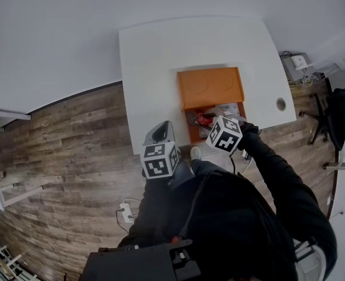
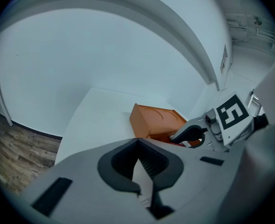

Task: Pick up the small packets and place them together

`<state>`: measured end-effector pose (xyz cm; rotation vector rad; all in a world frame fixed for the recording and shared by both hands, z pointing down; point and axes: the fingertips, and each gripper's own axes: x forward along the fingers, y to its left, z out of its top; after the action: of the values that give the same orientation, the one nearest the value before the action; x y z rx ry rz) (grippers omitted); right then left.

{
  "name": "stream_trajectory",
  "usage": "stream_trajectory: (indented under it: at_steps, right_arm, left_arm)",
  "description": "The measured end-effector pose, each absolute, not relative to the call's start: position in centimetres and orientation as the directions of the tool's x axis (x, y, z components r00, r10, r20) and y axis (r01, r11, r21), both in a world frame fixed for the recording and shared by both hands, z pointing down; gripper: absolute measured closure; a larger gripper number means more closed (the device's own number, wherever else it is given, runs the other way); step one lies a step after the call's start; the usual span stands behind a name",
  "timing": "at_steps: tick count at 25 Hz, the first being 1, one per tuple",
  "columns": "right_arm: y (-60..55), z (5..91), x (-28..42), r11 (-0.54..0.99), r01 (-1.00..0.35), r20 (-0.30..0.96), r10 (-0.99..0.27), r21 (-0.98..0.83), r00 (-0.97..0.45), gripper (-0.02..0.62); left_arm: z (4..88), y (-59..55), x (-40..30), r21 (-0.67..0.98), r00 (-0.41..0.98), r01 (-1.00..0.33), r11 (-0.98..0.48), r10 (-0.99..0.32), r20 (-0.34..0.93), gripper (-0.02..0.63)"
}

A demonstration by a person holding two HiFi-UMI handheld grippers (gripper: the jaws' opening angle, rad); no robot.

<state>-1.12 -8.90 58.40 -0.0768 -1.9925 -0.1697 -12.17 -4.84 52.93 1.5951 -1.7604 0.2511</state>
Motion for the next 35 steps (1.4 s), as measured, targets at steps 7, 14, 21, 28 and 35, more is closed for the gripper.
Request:
stream_trajectory:
  at_steps: [7, 14, 21, 28, 35]
  right_arm:
    - [-12.5, 51.4, -1.9, 0.992, 0.011, 0.803, -0.093, 0.123, -0.589, 0.454]
    - [-19.6, 48.9, -6.6, 0.979, -0.148, 0.711, -0.205, 0.142, -0.673, 0.454]
    - [-21.6, 51.1, -10.4, 0.98, -0.117, 0.753, -0.198, 0.16, -0.628, 0.454]
    - [-21.7, 54.0, -11.3, 0.982, -0.076, 0.797, -0.185, 0.174, -0.574, 0.453]
    - [-21.6, 54.8, -11.4, 0.989, -0.088, 0.806, -0.151, 0.122, -0.572, 0.434]
  left_arm:
    - [52.8, -4.9, -12.1, 0.324, 0.036, -0.921, 0.215, -0.783, 0.622, 0.609]
    - [52.7, -4.3, -12.0, 0.325, 0.031, -0.919, 0.222, -0.781, 0.623, 0.609]
    - [53.1, -3.6, -11.9, 0.34, 0.036, -0.91, 0.238, -0.771, 0.636, 0.609]
    - [53.6, -3.2, -12.7, 0.35, 0.03, -0.9, 0.258, -0.766, 0.642, 0.609]
    - [54.0, -3.3, -12.9, 0.352, 0.033, -0.899, 0.259, -0.763, 0.646, 0.609]
